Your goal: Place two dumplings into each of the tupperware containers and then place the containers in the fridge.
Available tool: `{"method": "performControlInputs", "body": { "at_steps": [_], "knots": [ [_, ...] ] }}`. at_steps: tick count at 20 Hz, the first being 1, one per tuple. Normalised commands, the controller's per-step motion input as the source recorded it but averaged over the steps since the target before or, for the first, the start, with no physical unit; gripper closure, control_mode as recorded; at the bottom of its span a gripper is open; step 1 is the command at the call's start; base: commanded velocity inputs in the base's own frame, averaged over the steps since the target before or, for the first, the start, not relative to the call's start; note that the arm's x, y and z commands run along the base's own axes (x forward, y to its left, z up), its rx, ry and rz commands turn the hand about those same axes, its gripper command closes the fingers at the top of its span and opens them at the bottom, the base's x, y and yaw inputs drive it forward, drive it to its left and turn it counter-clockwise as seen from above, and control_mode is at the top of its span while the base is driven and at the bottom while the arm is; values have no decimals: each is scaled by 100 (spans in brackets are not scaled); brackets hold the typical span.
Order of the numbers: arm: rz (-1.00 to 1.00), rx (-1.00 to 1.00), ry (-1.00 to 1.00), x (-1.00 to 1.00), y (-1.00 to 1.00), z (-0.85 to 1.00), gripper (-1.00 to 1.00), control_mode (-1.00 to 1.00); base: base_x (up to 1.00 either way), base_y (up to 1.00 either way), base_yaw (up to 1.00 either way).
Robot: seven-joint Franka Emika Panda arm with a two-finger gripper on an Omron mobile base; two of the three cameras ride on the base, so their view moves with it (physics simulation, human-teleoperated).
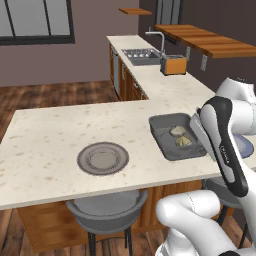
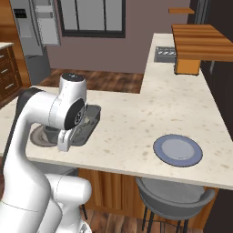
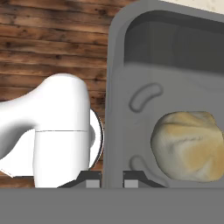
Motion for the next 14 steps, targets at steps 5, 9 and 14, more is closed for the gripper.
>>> {"method": "performControlInputs", "body": {
  "at_steps": [5, 9, 14],
  "knots": [
    [0, 0, 4, -30, -1, 22, 100, -100, 0, 0, 0],
    [0, 0, 1, -44, 0, 10, 100, -100, 0, 0, 0],
    [0, 0, 0, -52, 0, 1, 100, -100, 0, 0, 0]
  ]
}}
